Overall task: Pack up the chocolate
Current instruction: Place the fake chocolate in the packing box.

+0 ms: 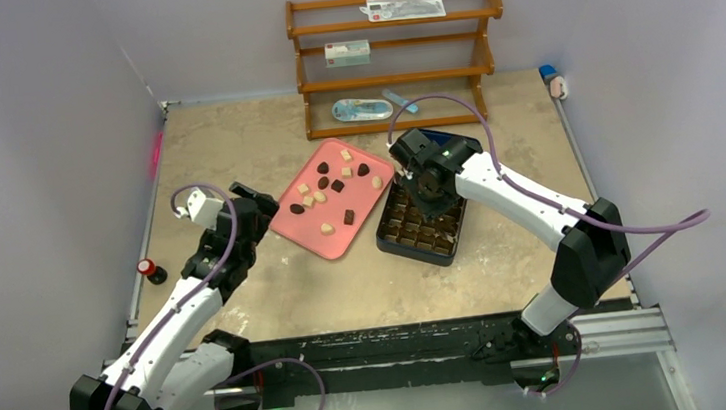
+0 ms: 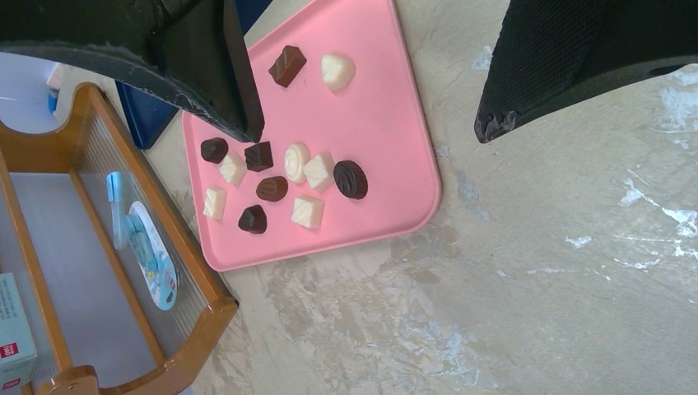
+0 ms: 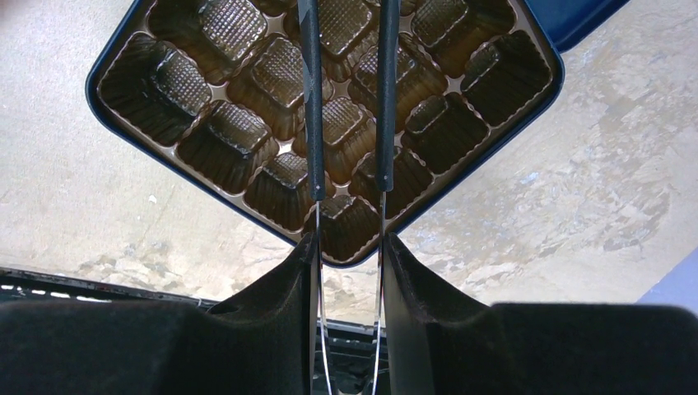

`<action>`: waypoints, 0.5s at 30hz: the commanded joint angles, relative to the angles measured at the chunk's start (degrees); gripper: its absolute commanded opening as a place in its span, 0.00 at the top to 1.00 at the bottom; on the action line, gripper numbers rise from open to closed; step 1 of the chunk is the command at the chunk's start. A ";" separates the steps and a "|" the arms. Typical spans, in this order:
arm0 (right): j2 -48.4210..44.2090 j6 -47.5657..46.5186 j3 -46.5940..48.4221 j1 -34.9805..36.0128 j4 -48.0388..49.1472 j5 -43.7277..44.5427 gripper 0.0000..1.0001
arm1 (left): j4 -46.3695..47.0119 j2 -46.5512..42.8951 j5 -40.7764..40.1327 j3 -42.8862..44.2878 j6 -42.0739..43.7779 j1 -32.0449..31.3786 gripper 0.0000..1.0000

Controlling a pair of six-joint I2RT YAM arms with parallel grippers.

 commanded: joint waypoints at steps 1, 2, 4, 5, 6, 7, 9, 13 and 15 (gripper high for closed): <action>-2.38 0.54 -0.08 -0.46 0.33 -0.02 0.79 | 1.69 0.03 0.29 0.10 0.56 0.31 0.00; -2.32 0.57 -0.11 -0.47 0.41 0.01 0.79 | 1.62 -0.05 0.28 0.03 0.56 0.31 0.00; -2.24 0.53 -0.10 -0.51 0.39 -0.04 0.79 | 1.53 -0.14 0.28 0.00 0.48 0.31 0.00; -2.24 0.55 -0.16 -0.55 0.49 -0.12 0.79 | 1.45 -0.24 0.28 -0.03 0.52 0.31 0.00; -2.12 0.50 -0.24 -0.53 0.49 -0.21 0.79 | 1.45 -0.25 0.28 0.00 0.54 0.31 0.00; -2.07 0.47 -0.28 -0.55 0.57 -0.22 0.79 | 1.46 -0.24 0.28 -0.02 0.49 0.31 0.00; -1.99 0.49 -0.36 -0.64 0.67 -0.27 0.79 | 1.50 -0.24 0.29 -0.13 0.39 0.31 0.00; -2.19 0.43 -0.34 -0.73 0.64 -0.31 0.77 | 1.35 -0.24 0.33 -0.16 0.22 0.31 0.00; -2.27 0.39 -0.23 -0.82 0.69 -0.39 0.76 | 1.49 -0.17 0.39 -0.16 0.21 0.31 0.00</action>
